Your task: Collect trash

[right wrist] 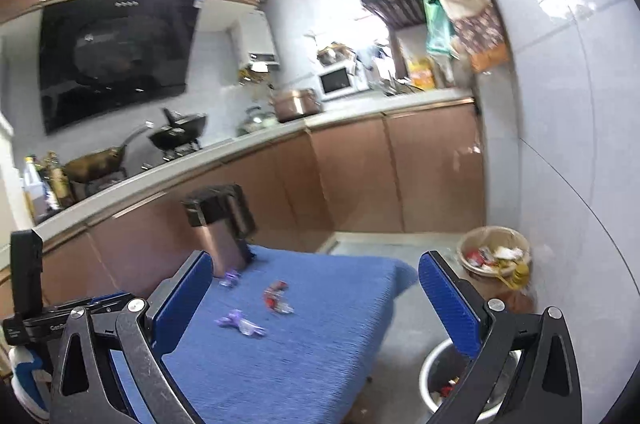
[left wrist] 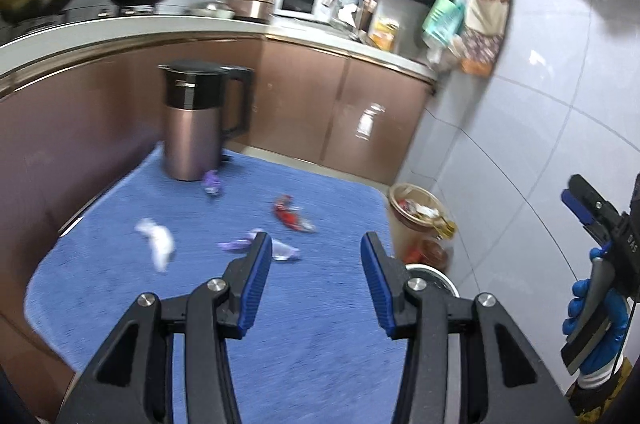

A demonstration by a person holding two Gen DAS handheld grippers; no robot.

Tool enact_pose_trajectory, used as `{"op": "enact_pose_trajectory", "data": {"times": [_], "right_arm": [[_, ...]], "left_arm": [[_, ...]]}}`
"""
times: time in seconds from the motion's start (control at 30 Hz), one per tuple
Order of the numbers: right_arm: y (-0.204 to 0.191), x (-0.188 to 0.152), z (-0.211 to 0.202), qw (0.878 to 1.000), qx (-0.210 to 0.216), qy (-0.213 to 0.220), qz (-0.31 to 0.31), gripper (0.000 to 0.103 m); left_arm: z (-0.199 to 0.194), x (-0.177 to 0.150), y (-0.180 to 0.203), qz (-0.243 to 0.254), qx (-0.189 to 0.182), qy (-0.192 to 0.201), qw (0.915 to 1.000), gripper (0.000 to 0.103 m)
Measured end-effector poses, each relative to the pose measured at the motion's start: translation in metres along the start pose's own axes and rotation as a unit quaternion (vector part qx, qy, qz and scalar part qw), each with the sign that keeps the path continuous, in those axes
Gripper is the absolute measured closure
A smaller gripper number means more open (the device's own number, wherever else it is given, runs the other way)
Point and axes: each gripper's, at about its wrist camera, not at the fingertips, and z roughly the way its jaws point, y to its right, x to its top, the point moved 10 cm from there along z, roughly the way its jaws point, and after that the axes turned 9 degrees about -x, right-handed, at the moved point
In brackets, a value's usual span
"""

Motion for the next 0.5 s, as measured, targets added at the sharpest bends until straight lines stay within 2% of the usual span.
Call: {"op": "enact_pose_trajectory", "data": {"times": [0.23, 0.5], "right_arm": [[-0.038, 0.006, -0.014, 0.999, 0.036, 0.019, -0.032, 0.0], [-0.057, -0.015, 0.011, 0.998, 0.045, -0.02, -0.048, 0.0]], "left_arm": [[-0.047, -0.008, -0.056, -0.039, 0.044, 0.03, 0.9978, 0.059], [-0.052, -0.029, -0.105, -0.073, 0.064, 0.024, 0.995, 0.059]]}}
